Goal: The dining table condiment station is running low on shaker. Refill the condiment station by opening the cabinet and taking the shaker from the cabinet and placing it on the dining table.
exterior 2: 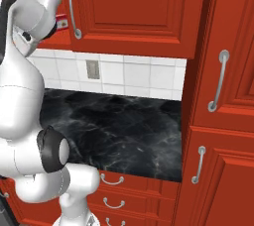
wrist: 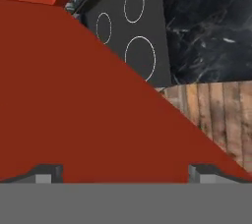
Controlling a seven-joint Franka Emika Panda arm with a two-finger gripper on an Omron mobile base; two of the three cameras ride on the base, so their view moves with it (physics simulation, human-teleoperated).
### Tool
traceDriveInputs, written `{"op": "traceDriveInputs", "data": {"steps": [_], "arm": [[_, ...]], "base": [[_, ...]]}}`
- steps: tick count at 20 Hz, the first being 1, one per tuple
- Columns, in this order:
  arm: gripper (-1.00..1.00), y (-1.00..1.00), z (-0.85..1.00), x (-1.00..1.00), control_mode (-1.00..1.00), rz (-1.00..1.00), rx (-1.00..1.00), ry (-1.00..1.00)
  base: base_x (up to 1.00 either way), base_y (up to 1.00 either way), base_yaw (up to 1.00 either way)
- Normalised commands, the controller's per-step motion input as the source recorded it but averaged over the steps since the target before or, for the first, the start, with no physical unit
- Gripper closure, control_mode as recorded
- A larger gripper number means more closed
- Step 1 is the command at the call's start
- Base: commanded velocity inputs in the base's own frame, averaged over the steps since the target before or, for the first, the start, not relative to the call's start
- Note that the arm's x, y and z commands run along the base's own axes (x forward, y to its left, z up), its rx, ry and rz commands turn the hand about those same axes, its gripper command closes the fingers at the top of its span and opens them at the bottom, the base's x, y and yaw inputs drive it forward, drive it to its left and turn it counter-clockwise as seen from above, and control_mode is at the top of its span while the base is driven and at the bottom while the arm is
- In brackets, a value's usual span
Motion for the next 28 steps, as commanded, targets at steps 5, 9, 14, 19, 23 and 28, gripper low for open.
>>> {"op": "traceDriveInputs", "data": {"steps": [5,9,14,19,23,28], "arm": [[-1.00,0.67,-0.23,-0.99,-1.00,0.30,0.00,-0.18],[-1.00,0.64,-0.16,-0.63,-1.00,0.19,0.00,-0.37],[-1.00,0.67,-0.02,-0.30,-1.00,0.11,0.00,-0.31],[-1.00,0.75,0.00,-0.04,-1.00,0.05,-0.05,-0.17],[-1.00,0.75,0.00,0.00,-1.00,0.01,-0.06,-0.09],[-1.00,0.55,-0.01,0.00,-1.00,0.00,-0.04,-0.07]], "base": [[0.00,0.00,0.00],[0.00,0.00,0.00],[0.00,0.00,0.00],[0.00,0.00,0.00],[0.00,0.00,0.00],[0.00,0.00,0.00]]}}
